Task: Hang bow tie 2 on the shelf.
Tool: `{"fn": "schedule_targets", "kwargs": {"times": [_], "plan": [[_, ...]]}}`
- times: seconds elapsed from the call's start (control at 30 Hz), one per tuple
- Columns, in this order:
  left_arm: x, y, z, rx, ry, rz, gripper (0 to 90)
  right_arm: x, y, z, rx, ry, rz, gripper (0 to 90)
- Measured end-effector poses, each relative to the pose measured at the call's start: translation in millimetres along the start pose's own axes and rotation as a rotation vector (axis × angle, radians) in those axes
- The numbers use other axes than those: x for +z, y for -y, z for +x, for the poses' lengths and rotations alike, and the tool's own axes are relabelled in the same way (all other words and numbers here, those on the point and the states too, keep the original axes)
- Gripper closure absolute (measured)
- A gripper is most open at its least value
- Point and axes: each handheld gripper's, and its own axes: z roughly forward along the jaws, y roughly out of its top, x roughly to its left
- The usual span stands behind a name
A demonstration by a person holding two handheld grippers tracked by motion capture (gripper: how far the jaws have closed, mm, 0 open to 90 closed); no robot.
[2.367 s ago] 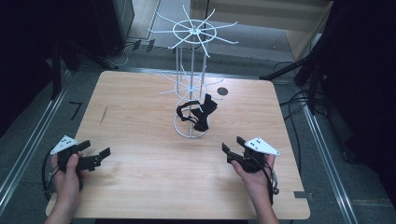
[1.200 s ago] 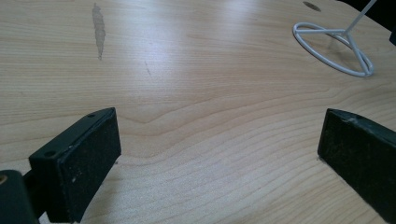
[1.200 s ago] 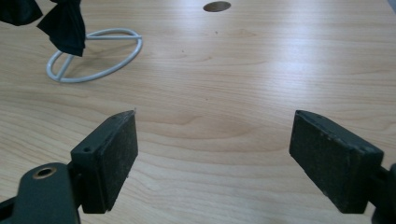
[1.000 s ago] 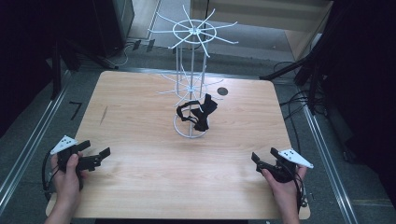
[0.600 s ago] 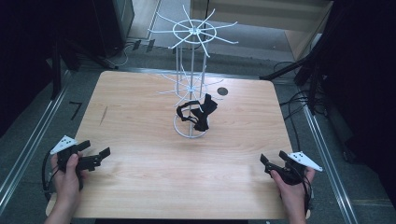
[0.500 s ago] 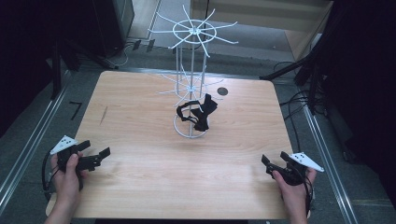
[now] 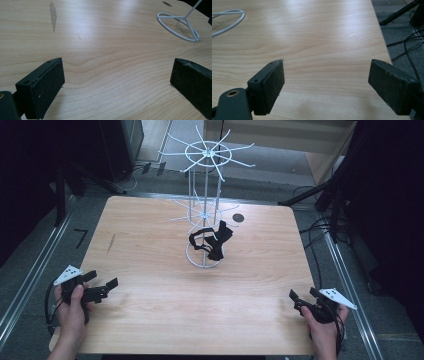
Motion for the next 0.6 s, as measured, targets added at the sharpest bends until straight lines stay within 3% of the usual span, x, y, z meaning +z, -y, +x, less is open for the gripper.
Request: {"fn": "schedule_targets", "kwargs": {"times": [0.6], "plan": [[0.2,-0.1,-0.2,0.001,-0.002,0.003,0.0,-31.1,15.1,-19.2,0.031,0.024,-0.013,14.6]]}}
